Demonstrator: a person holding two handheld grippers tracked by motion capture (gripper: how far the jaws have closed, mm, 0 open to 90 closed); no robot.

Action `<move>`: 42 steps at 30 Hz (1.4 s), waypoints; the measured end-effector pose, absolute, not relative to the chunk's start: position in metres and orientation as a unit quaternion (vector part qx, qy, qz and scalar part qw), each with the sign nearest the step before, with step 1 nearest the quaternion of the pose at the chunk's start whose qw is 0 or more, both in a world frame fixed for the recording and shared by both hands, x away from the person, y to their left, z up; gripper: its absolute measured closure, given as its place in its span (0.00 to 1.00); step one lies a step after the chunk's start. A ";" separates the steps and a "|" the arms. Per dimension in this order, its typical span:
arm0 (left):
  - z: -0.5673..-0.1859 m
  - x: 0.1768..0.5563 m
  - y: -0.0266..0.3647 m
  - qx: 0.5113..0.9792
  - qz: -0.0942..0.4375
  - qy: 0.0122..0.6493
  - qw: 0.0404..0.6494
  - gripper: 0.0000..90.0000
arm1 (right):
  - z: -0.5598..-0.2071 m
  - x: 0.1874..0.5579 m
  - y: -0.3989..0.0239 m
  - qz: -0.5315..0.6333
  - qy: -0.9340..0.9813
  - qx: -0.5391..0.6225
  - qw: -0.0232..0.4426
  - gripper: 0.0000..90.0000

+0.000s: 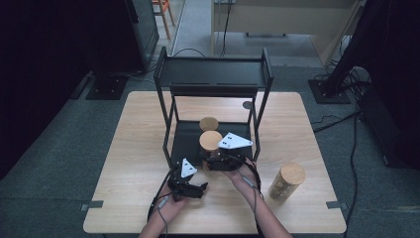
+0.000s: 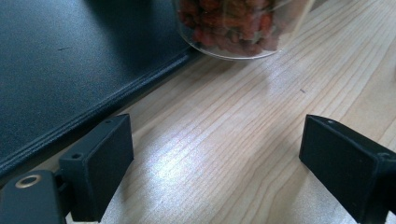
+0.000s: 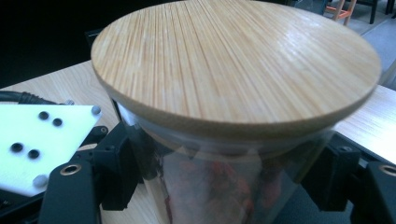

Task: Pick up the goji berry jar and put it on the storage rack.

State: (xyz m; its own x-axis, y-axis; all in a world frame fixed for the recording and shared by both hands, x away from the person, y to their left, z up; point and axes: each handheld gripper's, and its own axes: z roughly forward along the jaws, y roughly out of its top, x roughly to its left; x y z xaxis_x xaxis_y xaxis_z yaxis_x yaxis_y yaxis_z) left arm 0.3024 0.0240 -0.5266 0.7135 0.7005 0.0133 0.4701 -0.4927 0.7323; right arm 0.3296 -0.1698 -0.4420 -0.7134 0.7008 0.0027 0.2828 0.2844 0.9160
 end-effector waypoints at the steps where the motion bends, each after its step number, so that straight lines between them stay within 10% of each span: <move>1: -0.527 0.302 0.024 0.850 0.157 0.344 0.367 0.11 | -0.442 0.330 -0.169 0.507 0.774 0.318 0.207 0.28; 42: -0.527 0.302 0.024 0.849 0.157 0.345 0.368 0.11 | -0.444 0.365 -0.143 0.505 0.760 0.342 0.226 0.28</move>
